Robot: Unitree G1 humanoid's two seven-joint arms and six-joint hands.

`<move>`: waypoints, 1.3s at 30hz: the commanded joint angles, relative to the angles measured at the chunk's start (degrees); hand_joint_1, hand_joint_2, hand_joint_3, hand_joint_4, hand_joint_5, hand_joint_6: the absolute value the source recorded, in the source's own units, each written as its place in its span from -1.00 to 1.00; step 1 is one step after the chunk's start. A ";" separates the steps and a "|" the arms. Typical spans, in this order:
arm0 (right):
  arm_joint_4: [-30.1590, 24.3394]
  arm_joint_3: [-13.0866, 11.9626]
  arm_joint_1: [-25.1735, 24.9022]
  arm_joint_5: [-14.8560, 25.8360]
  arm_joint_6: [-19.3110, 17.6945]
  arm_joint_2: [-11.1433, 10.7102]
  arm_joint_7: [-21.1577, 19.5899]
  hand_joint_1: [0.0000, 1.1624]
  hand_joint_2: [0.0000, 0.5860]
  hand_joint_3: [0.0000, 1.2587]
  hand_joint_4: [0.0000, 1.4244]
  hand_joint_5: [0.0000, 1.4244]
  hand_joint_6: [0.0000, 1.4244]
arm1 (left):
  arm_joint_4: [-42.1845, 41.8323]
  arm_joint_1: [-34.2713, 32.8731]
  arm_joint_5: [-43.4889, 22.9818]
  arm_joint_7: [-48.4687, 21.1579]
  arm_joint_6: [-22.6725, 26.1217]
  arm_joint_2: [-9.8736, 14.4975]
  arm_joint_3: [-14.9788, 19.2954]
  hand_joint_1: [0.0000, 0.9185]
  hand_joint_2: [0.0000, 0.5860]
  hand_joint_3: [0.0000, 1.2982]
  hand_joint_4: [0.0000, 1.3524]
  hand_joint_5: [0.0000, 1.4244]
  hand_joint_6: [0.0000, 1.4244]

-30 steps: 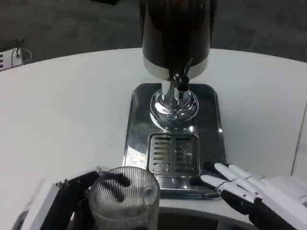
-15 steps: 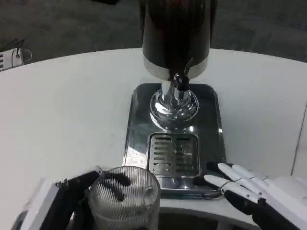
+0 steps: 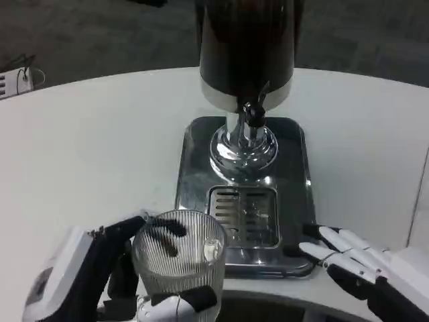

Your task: Grasp the cup under the faucet to collect the drink, then remove the cup.

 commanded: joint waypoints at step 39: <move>0.65 -12.92 7.38 7.78 -8.01 2.58 0.12 -0.27 0.70 -0.79 -1.00 -0.95 -0.89 | 32.61 -37.88 10.56 12.02 7.82 1.22 -7.48 0.00 -1.00 0.58 0.65 0.73 0.84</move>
